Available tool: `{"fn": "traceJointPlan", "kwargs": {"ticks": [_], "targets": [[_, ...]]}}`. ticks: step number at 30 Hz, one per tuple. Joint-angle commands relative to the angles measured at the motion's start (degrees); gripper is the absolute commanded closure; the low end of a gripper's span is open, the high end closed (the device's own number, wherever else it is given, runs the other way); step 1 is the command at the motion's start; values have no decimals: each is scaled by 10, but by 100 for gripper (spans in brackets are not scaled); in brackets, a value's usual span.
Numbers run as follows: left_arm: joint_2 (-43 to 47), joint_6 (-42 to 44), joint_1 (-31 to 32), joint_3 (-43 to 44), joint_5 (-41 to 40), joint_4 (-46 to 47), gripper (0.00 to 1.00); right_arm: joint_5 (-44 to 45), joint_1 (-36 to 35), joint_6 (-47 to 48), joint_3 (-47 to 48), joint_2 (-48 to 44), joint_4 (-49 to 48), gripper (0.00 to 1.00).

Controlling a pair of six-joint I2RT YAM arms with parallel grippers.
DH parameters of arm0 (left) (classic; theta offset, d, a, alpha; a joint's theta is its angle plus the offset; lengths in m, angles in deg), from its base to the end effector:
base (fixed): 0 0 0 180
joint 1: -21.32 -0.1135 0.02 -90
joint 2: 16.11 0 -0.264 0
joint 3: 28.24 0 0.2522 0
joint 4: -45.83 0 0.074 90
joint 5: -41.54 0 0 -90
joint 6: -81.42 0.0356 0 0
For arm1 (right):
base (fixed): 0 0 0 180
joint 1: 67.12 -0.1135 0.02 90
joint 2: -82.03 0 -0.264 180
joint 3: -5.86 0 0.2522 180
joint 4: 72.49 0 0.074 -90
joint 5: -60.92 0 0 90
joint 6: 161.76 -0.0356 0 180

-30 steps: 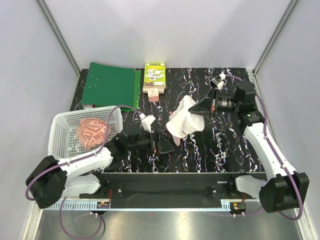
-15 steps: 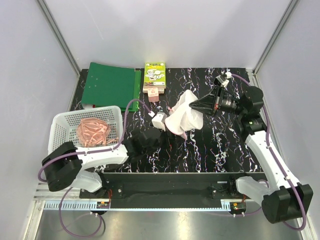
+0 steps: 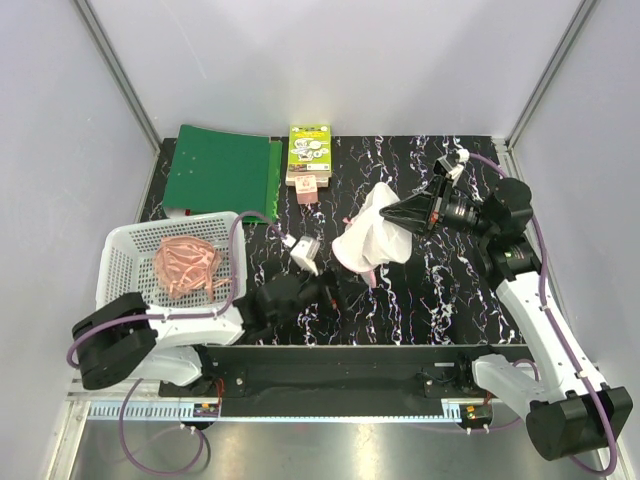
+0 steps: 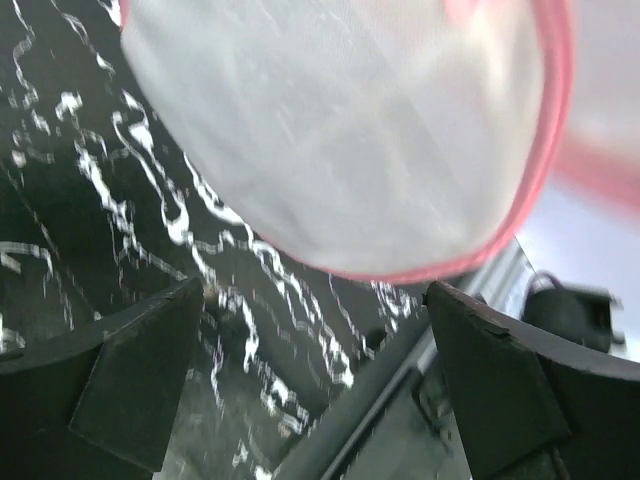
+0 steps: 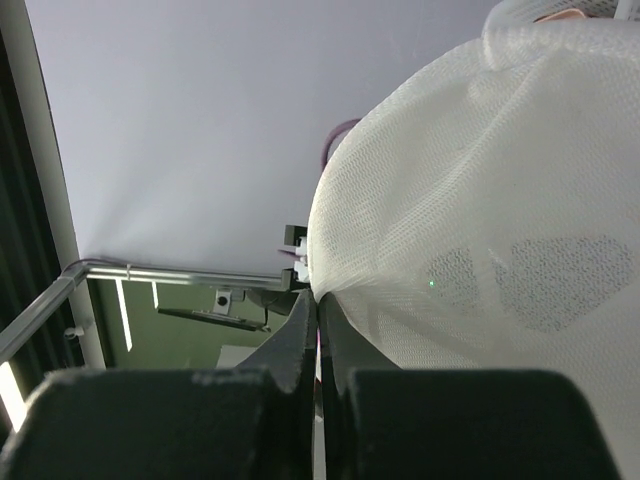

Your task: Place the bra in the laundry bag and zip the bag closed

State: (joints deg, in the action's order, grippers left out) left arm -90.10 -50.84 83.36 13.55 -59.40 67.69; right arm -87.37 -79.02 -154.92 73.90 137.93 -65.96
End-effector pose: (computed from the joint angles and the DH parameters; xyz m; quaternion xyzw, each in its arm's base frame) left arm 0.1315 -0.2334 0.2133 0.0712 0.7636 -0.4585 0.4490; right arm 0.2000 0.0731 0.3942 0.0485 0.6870 0.6982 0.1956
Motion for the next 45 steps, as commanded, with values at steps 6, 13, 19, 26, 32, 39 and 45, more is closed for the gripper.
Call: {"fn": "traceJointPlan", "kwargs": {"ticks": [6, 13, 19, 26, 32, 39, 45], "targets": [[39, 9, 26, -66, -21, 179, 1, 53, -4, 1, 42, -15, 12, 100], [32, 32, 84, 10, -208, 112, 1, 100, -5, -40, 21, -32, 20, 100], [-24, 58, 94, 92, -323, 58, 1, 146, -8, -62, 35, -48, 50, 100], [-63, 85, 92, 159, -397, -20, 1, 176, -11, -82, 37, -71, 69, 100], [-36, 116, 73, 132, -347, -16, 40, 171, -12, -97, 28, -98, 69, 100], [49, 159, 33, 124, -173, -106, 98, 134, -12, -90, 21, -101, 85, 100], [146, 138, -38, 171, 39, -370, 100, 67, -12, 56, 10, -77, 140, 100]]}}
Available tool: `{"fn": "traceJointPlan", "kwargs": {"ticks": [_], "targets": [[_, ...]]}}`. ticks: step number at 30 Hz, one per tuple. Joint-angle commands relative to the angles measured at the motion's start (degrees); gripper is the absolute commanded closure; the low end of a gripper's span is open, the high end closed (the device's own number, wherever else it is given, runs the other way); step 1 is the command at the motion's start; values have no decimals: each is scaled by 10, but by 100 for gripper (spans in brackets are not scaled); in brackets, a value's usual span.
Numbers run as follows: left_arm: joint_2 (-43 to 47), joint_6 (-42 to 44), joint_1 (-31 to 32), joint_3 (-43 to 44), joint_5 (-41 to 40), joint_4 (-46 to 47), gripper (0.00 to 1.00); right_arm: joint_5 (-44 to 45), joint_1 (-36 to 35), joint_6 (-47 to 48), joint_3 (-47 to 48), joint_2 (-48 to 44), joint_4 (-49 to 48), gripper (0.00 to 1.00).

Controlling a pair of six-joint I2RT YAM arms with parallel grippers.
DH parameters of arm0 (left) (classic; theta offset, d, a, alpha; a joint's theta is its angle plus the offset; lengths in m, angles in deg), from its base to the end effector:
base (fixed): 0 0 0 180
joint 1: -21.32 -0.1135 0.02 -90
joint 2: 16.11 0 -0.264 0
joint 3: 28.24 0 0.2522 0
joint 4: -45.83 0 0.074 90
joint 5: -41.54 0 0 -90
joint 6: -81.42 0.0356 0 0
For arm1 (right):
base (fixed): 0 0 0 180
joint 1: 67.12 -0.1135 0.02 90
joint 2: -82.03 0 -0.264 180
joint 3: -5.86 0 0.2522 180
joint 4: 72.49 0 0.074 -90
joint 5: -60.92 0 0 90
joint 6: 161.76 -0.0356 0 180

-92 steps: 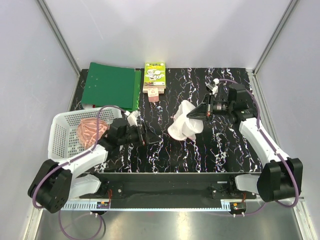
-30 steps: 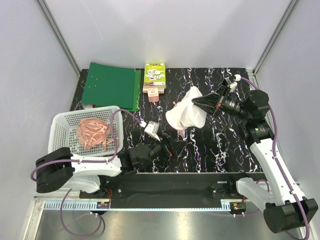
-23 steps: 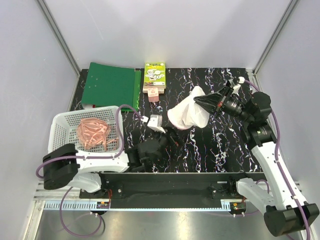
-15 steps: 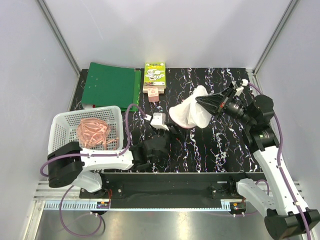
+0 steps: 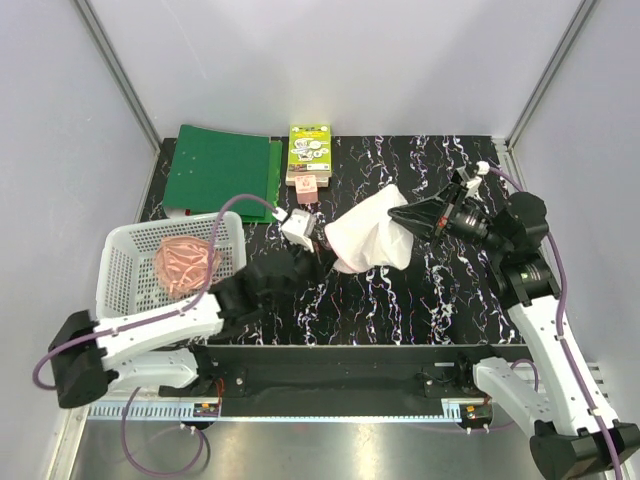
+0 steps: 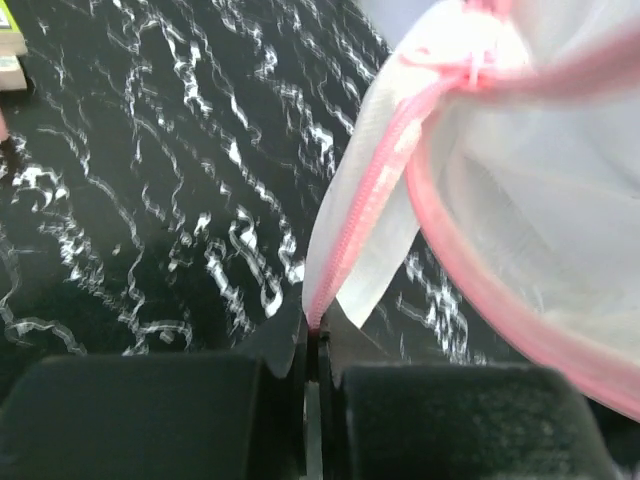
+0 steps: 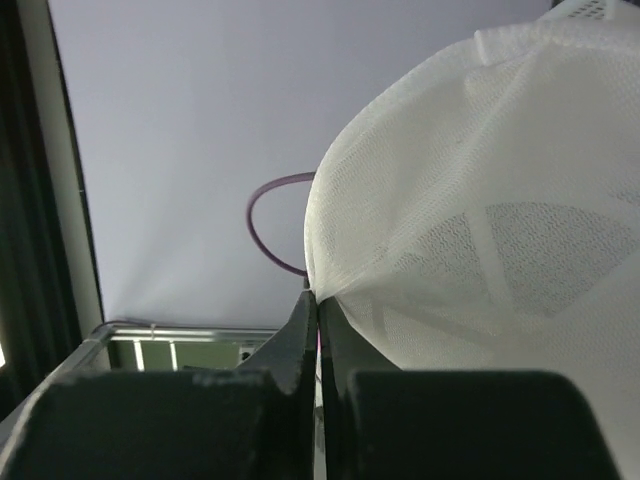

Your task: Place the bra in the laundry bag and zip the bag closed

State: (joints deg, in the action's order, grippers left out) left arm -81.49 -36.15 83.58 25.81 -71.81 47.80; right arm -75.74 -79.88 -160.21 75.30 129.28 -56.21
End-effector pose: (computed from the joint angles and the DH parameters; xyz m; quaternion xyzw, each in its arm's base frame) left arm 0.1347 -0.2258 0.2866 0.0976 0.7518 -0.3381 0.5577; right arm 0.1623 0.0633 0.4127 0.1451 0.6661 0.6953 0.2278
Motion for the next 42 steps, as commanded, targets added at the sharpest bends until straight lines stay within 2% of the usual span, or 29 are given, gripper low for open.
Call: {"fn": "traceJointPlan", "kwargs": {"ticks": [1, 2, 6, 8, 9, 10, 11, 12, 14, 15, 18, 20, 22, 25, 26, 28, 30, 36, 42], "targets": [[87, -22, -49, 53, 184, -240, 100, -55, -3, 131, -14, 14, 55, 100], [101, -27, -64, 57, 228, -267, 100, -58, -3, 156, -18, 27, 78, 100], [166, -45, -72, 56, 324, -378, 100, -45, -2, 306, -22, 80, 154, 83], [188, -64, -72, 51, 378, -406, 100, -14, -1, 375, -3, 127, 222, 77], [190, -73, -72, 51, 393, -435, 100, 9, 0, 463, 12, 147, 260, 76], [192, -86, -72, 51, 410, -446, 100, 81, -1, 513, 52, 194, 347, 72], [190, -92, -72, 51, 443, -459, 100, 134, -2, 558, 72, 220, 389, 71], [187, -102, -72, 55, 453, -489, 100, 254, -1, 627, 110, 245, 427, 70], [178, -109, -72, 64, 480, -517, 100, 340, -2, 678, 137, 305, 505, 65], [176, -118, -72, 64, 492, -528, 100, 363, -3, 684, 149, 314, 519, 62], [164, -134, -72, 63, 510, -533, 100, 346, -24, 683, 143, 291, 523, 45], [152, -128, -75, 68, 522, -532, 100, 327, -38, 672, 132, 258, 523, 39], [120, -115, -82, 74, 532, -531, 100, 308, -48, 664, 116, 221, 531, 38], [78, -97, -88, 86, 544, -526, 100, 240, -59, 660, 96, 159, 541, 29], [71, -91, -91, 88, 546, -526, 100, 214, -65, 652, 89, 141, 535, 22], [55, -72, -99, 94, 561, -522, 100, 145, -75, 631, 45, 96, 491, 15], [48, -45, -102, 97, 564, -522, 100, 129, -79, 620, 2, 91, 474, 15], [18, 28, -127, 108, 561, -533, 100, 195, -79, 578, -68, 109, 441, 15], [-37, 79, -163, 109, 476, -532, 100, 249, -79, 572, -51, 97, 440, 15]]}}
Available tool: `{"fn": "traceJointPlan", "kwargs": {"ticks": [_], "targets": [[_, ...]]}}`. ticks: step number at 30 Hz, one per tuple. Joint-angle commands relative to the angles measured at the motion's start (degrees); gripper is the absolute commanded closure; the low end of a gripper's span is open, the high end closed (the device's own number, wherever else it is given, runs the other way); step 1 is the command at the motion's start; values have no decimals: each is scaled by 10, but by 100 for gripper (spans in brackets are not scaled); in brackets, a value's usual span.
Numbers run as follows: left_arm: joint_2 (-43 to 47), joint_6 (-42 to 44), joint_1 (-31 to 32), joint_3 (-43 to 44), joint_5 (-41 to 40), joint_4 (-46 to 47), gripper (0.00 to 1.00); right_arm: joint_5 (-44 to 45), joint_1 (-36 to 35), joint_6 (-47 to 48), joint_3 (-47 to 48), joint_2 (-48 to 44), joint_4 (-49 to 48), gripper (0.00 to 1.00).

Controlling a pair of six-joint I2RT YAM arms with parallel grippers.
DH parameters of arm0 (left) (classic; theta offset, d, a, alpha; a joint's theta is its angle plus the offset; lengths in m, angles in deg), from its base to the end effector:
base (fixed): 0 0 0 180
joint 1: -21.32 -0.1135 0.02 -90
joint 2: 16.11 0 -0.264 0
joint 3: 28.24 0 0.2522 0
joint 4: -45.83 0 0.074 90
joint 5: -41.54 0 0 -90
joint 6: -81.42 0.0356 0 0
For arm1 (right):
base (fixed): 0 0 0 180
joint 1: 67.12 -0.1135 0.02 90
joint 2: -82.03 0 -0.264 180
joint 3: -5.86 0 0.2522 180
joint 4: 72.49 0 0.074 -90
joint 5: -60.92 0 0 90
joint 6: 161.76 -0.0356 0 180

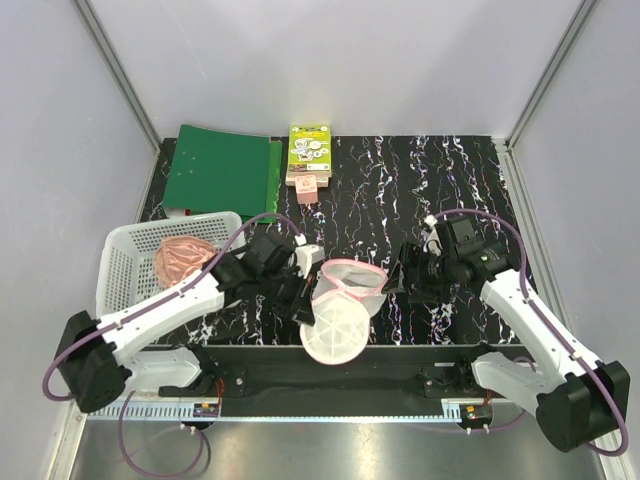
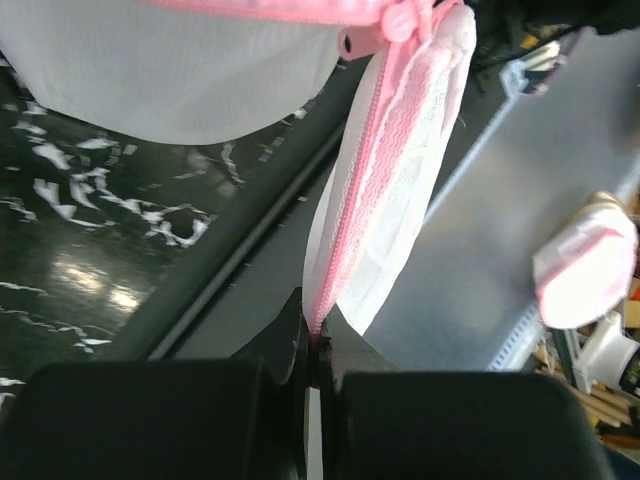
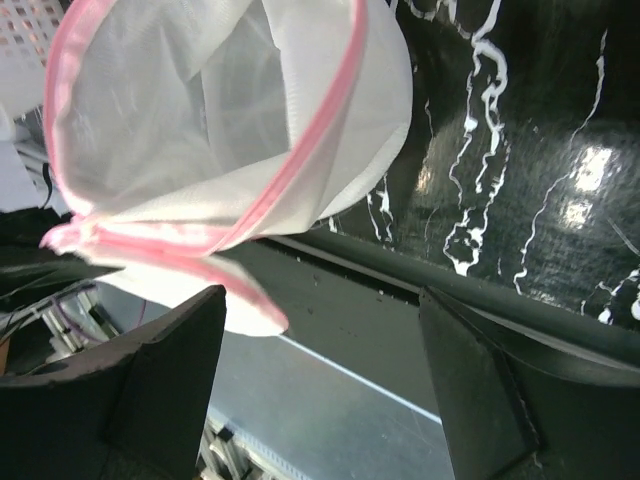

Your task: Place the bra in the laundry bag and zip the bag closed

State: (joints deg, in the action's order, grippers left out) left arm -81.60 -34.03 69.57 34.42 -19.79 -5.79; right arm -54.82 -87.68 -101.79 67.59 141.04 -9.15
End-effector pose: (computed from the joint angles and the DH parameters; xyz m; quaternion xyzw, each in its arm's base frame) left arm 0.1361 -0.1782 0.2556 0.2565 0.8895 -0.3660 0.0953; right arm 0.1706 0.0805 0.2594 0.0216 0.9445 0.3004 0.1315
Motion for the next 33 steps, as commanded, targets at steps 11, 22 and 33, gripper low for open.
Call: {"fn": "traceJointPlan", "kwargs": {"ticks": [11, 22, 33], "targets": [[51, 20, -45, 13, -262, -57, 22, 60, -1, -7, 5, -14, -35, 13], [206, -69, -162, 58, -368, -156, 7, 74, -1, -14, 78, 199, -131, 17], [149, -117, -445, 72, -240, -169, 14, 34, -2, -14, 31, 303, -230, 61]]}}
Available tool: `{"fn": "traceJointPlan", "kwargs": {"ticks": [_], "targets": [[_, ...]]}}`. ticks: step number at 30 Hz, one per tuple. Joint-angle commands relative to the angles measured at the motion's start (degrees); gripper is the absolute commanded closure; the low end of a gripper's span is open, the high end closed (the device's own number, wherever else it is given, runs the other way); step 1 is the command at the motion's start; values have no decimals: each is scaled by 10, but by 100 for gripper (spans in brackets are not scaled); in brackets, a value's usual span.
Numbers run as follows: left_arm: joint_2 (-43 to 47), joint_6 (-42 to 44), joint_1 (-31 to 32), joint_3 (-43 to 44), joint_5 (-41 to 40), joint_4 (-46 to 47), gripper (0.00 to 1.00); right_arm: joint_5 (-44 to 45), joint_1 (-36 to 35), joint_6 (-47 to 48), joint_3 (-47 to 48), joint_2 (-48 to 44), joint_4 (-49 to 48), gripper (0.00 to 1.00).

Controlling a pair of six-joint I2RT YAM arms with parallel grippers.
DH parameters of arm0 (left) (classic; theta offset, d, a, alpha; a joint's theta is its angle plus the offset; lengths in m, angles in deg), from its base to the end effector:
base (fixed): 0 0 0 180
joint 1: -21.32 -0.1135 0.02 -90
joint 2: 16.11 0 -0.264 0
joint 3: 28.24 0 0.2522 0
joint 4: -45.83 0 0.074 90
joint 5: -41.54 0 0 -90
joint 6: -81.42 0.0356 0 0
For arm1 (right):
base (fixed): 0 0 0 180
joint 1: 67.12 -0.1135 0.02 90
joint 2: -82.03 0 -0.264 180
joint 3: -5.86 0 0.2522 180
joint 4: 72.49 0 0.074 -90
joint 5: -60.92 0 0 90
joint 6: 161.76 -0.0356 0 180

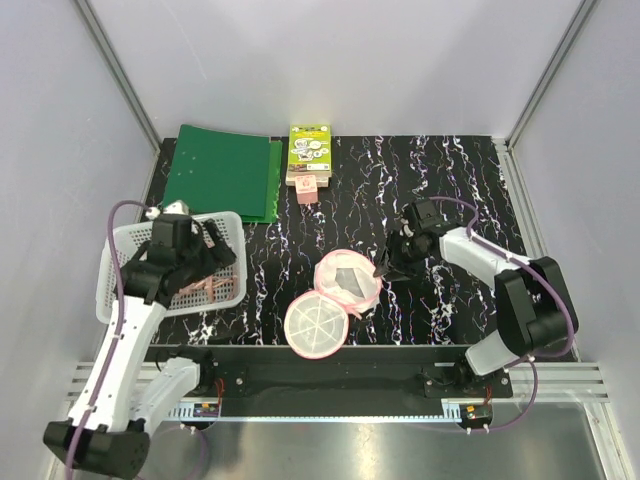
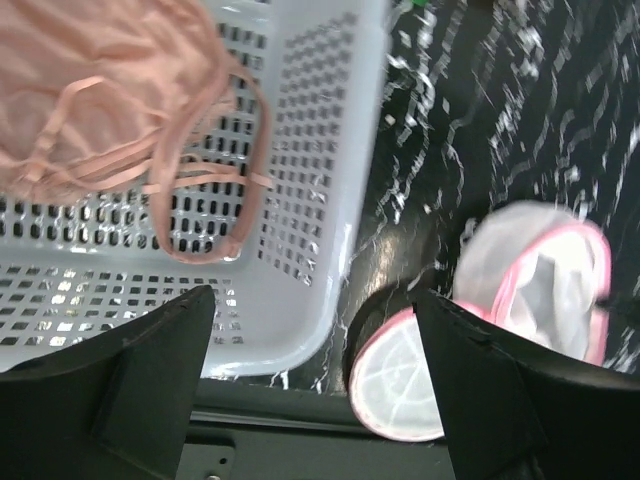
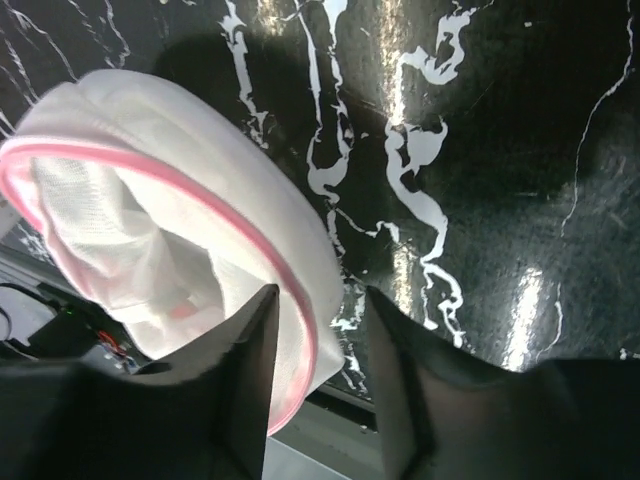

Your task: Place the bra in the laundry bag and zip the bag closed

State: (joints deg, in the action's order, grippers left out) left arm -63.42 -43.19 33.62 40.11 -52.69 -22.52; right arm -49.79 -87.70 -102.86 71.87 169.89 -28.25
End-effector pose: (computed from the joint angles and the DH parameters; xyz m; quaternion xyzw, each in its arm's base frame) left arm 0.1477 -0.0295 0.3176 -0.1932 0.9106 -0.1132 0.3474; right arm 0.2649 0.1129 0.1854 0.0511 0.9617 0.2471 0.1068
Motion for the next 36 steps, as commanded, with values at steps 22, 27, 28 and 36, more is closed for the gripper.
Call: {"fn": "traceJointPlan", "kwargs": {"ticks": [22, 27, 28, 36], "targets": [[-382, 65, -154, 97, -42, 94, 21, 248, 218, -48, -36, -221, 203, 48], [-429, 68, -154, 115, -62, 111, 22, 188, 219, 27, 12, -209, 208, 14], [-444, 73, -154, 119, -65, 110, 23, 186, 219, 36, 18, -218, 214, 13], [-362, 71, -154, 112, -132, 57, 98, 162, 211, 57, 78, -233, 253, 0]]}}
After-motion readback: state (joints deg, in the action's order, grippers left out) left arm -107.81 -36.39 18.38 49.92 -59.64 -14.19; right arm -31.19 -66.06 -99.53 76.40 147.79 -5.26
